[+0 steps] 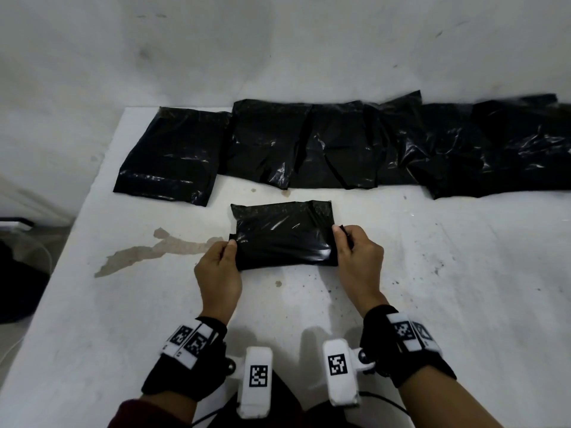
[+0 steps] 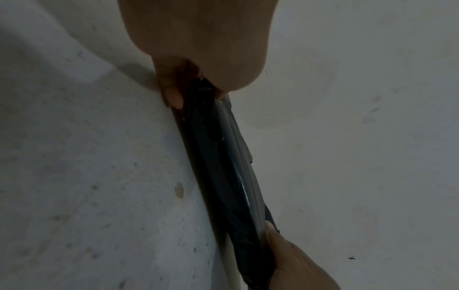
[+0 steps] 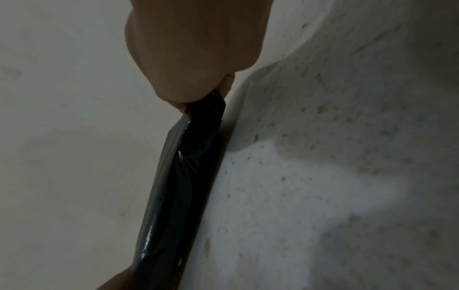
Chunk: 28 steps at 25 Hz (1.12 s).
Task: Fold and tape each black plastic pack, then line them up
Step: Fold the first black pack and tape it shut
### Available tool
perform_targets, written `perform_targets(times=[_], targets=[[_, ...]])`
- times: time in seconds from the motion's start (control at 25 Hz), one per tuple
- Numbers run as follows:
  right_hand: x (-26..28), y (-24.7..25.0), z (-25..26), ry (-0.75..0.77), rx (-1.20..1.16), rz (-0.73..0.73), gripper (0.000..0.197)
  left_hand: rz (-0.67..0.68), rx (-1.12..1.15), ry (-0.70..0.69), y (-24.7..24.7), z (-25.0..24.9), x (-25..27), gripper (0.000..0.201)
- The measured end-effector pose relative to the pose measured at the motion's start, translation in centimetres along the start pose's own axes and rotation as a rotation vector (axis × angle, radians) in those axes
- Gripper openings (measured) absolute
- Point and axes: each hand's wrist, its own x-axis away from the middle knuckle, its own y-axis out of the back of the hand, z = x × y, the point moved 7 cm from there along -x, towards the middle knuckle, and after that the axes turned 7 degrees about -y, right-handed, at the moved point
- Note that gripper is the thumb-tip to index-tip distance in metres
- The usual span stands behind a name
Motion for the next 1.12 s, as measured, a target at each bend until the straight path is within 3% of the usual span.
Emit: perform_targets(times=[0.28, 0.6, 0.68, 0.72, 0.76, 0.84, 0.92, 1.12], targets=[[0.6, 0.4, -0.3, -0.015, -0.017, -0.107, 0.019, -0.016, -0.106, -0.008, -0.2, -0.2, 0.4, 0.033], [0.5, -0.4, -1.0, -0.144, -0.024, 0.018, 0.026, -0.071, -0.268, -0.020, 0.4, -0.9, -0.3, 0.013], [0.3, -0.3, -0.8, -0.145, -0.030, 0.019, 0.026, -0.207, -0.260, -0.156, 1.6, -3.5, -0.2, 0.018], [0.3, -0.3, -0.8, -0.149, -0.029, 0.019, 0.026, -0.232, -0.305, -0.345, 1.6, -5.5, 0.2, 0.022], [0.3, -0.3, -0.8, -0.152, -0.025, 0.019, 0.027, -0.154, -0.393, -0.555, 0.7, -7.4, 0.7, 0.026], [0.4, -0.3, -0.8, -0.155, -0.015, 0.007, 0.027, 0.221, -0.634, -0.876, -3.6, -8.4, 2.4, 0.039], [0.4, -0.3, -0.8, -0.158, -0.008, 0.001, 0.026, 0.498, -0.844, -0.886, -6.5, -6.3, 3.4, 0.053], [0.1, -0.3, -1.1, -0.237, 0.023, 0.041, 0.025, 0.535, -0.965, -0.862, -7.3, -3.5, 3.1, 0.053]])
